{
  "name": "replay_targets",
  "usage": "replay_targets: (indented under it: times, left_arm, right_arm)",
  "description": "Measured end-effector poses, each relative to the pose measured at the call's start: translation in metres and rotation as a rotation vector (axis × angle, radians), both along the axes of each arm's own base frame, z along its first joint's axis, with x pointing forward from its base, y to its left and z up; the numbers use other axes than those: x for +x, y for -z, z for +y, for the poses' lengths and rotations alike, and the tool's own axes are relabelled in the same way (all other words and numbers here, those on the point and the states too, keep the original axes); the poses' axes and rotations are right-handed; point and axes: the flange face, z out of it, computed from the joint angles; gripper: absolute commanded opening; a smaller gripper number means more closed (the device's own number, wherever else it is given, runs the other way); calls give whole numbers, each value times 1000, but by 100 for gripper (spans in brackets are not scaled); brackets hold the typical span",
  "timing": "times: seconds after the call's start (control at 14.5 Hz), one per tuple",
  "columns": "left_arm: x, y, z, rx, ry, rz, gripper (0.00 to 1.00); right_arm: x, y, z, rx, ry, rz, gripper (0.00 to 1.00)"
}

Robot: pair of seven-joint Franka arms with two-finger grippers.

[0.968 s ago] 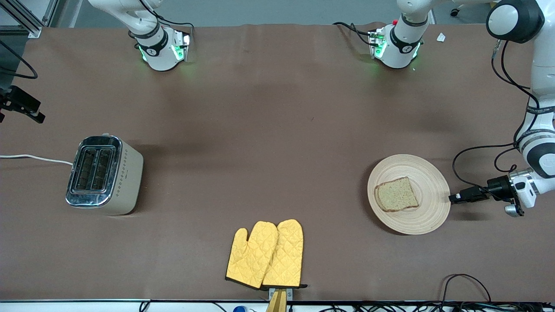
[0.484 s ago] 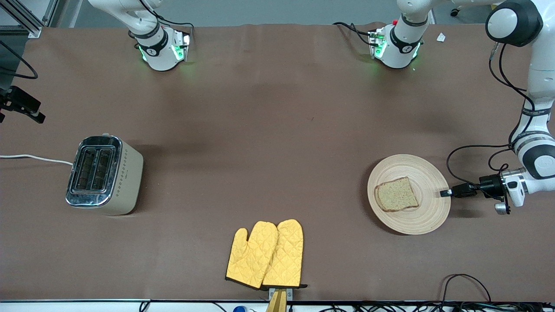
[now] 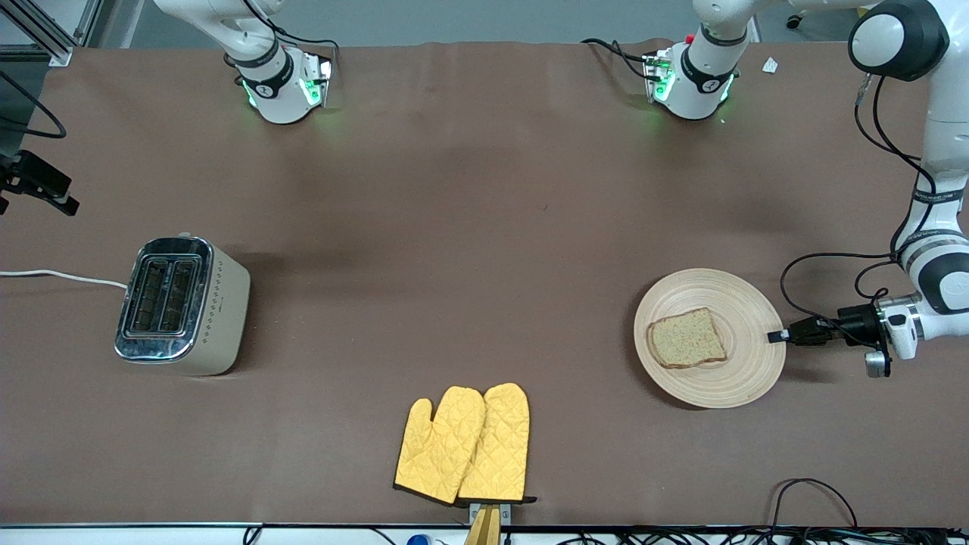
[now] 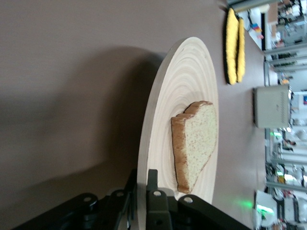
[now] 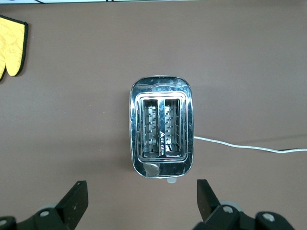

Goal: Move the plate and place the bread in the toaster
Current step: 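Slide the wooden plate with the left gripper toward the table middle, then release the plate with the left gripper while the right gripper reaches the bread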

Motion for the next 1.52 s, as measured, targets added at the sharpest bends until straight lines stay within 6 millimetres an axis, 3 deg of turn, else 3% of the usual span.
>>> replay_targets:
  times: [0.14,0.35,0.62,1.04,1.31,1.52]
  left_arm:
    - [9,-6,-43,-55,71,-5,0]
    - [24,-19,-130,-106,172,3,0]
    - [22,-11,-249,-94,318,30,0]
    - [4,13,-355,-149,214,52,0]
    - [-9,18,-429,-110,175,20,0]
    - [-23,19,-471,-109,164,17,0]
  right_arm:
    - [0,3,-2,1,3,6,100]
    - [0,6,-4,1,7,11,100]
    - [-1,5,-6,1,10,9,100]
    - [-2,5,-14,-3,-23,9,100]
    - [-2,5,-17,-4,-21,9,100]
    - [-3,6,-20,-4,-18,12,100]
